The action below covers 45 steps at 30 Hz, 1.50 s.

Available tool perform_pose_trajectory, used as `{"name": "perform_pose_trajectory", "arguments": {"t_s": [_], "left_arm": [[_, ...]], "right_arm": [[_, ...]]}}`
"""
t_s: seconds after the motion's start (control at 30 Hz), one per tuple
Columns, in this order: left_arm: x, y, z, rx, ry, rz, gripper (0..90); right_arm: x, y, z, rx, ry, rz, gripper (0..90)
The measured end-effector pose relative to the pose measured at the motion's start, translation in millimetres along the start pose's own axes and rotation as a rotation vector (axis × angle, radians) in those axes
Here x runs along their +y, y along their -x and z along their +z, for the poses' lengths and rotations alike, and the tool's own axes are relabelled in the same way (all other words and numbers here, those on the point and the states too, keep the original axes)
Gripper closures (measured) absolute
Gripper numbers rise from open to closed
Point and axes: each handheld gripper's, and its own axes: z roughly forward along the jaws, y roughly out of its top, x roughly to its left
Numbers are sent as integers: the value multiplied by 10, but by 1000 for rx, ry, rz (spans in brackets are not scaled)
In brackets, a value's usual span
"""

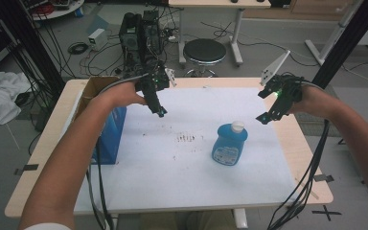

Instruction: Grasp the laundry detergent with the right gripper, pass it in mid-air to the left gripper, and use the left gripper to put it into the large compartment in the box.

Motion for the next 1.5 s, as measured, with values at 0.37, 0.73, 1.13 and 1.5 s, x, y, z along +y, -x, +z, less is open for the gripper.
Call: {"name": "perform_pose_trajectory", "arguments": {"t_s": [0.37, 0.73, 1.13, 1.5], "left_arm": [[-15, 72, -9, -9, 11, 13, 64], [5, 119, -55, -5, 30, 28, 64], [20, 140, -38, -1, 32, 44, 64], [9, 143, -28, -5, 33, 39, 64]], "right_arm": [[-276, -142, 24, 0, 93, 17, 27], [-447, -353, 135, 19, 175, 51, 27], [-679, -470, 364, 52, 328, 51, 27], [-843, -602, 689, 52, 444, 109, 27]]}}
